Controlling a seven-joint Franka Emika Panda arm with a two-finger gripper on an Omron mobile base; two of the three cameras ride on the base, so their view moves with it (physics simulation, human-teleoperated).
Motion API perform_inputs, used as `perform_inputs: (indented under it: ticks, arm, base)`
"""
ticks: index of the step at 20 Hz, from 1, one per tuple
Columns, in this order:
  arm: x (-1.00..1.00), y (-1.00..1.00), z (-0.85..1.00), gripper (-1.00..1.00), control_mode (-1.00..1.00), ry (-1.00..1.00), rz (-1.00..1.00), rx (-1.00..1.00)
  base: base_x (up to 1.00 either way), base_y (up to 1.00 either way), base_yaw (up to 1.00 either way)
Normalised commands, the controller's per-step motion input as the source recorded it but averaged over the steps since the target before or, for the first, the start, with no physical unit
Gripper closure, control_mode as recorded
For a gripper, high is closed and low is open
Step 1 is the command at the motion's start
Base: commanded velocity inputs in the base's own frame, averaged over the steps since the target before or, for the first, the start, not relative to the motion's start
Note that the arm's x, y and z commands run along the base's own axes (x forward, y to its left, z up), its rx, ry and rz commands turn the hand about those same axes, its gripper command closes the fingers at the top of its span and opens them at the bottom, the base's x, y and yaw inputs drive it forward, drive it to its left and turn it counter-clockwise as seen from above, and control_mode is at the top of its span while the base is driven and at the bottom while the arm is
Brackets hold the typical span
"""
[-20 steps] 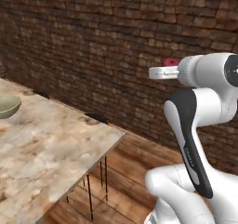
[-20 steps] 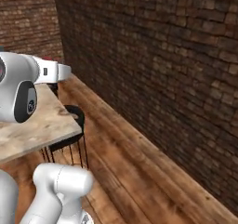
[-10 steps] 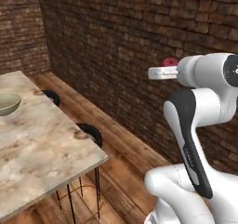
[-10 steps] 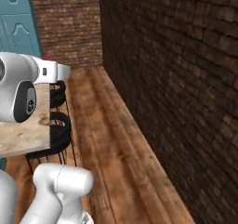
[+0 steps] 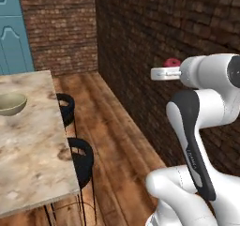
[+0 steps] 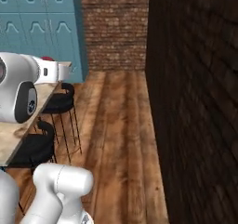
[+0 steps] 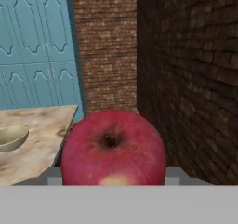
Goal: Retrieve the apple and peach from the fridge and place them into the bowl on the dining table.
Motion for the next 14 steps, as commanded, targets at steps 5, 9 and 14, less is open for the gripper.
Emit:
perform_inputs:
  ticks: [5,9,14]
  arm:
    - [0.0,0.0,0.0,1.0,1.0,0.0,0.0,0.0]
    - [0.0,0.0,0.0,1.0,1.0,0.0,0.0,0.0]
    - [0.0,0.0,0.0,1.0,1.0,0.0,0.0,0.0]
  base:
    - [1.0,-0.47,0.56]
    - [1.0,-0.14,0.63]
    - [0.95,-0.19,0.77]
